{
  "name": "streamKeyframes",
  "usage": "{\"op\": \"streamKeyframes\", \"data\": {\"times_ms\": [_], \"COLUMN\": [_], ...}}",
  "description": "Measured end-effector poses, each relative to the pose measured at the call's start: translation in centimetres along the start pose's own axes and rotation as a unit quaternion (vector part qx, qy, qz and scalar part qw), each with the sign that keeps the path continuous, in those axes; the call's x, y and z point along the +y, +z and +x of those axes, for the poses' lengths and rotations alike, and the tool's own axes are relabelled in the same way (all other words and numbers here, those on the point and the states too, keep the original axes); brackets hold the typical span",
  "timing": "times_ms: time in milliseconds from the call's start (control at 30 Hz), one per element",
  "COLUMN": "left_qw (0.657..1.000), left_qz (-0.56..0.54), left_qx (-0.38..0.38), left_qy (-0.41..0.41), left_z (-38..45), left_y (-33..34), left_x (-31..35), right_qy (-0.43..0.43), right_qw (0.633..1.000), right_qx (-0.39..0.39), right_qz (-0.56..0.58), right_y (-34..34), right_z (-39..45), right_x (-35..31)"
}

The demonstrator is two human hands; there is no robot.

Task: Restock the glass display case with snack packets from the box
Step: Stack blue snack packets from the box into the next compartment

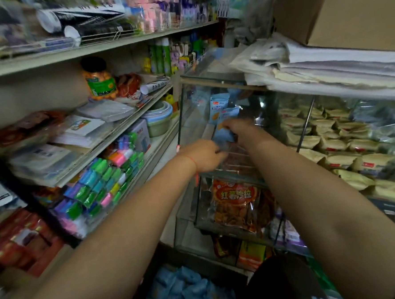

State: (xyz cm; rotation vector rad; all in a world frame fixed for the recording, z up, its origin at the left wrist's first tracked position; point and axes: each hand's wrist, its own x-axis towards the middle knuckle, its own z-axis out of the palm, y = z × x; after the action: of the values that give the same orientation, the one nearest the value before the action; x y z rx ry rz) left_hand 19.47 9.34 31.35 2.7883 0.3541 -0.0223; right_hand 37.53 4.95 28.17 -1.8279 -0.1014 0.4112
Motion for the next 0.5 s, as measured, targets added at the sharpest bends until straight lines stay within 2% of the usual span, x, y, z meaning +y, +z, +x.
{"op": "streamKeyframes", "data": {"times_ms": [200,300,400,500], "left_qw": [0.997,0.996,0.995,0.996], "left_qz": [0.06,0.061,0.06,0.061], "left_qx": [0.055,0.068,0.078,0.069], "left_qy": [-0.01,-0.005,-0.002,-0.008], "left_z": [-0.3,0.1,0.3,0.4], "left_y": [1.3,1.4,1.5,1.4], "left_x": [-0.6,-0.8,-0.9,-0.8], "right_qy": [-0.057,-0.054,-0.073,-0.082], "right_qw": [0.993,0.989,0.989,0.991], "right_qx": [-0.006,-0.023,-0.018,-0.001], "right_qz": [-0.102,-0.134,-0.127,-0.103], "right_y": [1.3,2.2,3.2,3.1], "right_z": [0.3,2.7,6.9,4.4], "right_x": [-2.7,-1.6,1.1,0.4]}}
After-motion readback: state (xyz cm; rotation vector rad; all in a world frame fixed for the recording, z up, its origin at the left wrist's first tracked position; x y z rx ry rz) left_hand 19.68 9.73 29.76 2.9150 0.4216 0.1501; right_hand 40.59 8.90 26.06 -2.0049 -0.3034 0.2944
